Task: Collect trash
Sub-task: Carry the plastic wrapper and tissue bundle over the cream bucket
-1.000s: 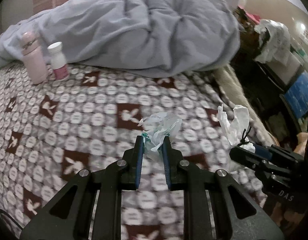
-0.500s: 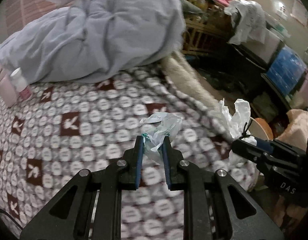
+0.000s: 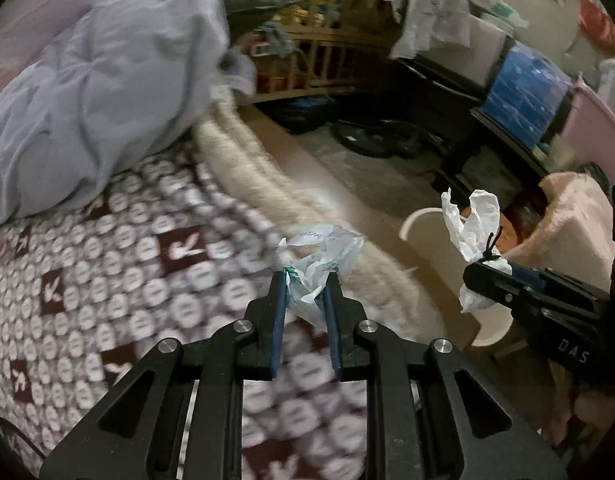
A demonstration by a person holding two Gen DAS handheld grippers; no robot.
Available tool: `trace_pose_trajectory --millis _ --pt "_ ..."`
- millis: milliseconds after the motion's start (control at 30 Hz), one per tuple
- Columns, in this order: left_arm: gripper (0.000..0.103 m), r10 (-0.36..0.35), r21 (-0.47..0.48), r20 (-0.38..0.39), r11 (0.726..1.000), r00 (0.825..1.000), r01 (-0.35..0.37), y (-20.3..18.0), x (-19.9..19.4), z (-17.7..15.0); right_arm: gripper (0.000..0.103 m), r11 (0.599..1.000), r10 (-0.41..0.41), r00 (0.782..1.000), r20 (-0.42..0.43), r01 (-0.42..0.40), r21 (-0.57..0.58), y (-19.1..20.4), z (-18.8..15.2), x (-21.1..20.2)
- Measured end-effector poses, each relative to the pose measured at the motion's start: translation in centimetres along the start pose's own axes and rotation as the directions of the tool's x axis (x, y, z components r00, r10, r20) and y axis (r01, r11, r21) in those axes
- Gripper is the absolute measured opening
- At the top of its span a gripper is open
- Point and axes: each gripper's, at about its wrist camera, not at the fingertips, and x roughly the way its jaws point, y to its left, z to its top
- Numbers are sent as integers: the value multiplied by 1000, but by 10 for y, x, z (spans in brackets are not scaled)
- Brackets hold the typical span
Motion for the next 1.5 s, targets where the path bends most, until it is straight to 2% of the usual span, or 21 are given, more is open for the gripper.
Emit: trace_pose_trajectory --millis 467,767,1133,1500 --pt "16 -109 97 -50 989 993 113 -79 36 21 28 989 -99 995 -3 99 111 -75 -10 -15" --pt "16 -143 134 -83 979 986 153 -117 56 26 28 975 -136 991 -9 135 176 -111 -18 -21" --pt "16 -187 148 -110 968 976 202 -139 73 32 28 964 -158 987 -21 159 214 -130 -23 -19" --pt "16 -219 138 -135 962 966 237 -143 87 32 28 954 -172 985 -26 173 243 -142 -26 -18"
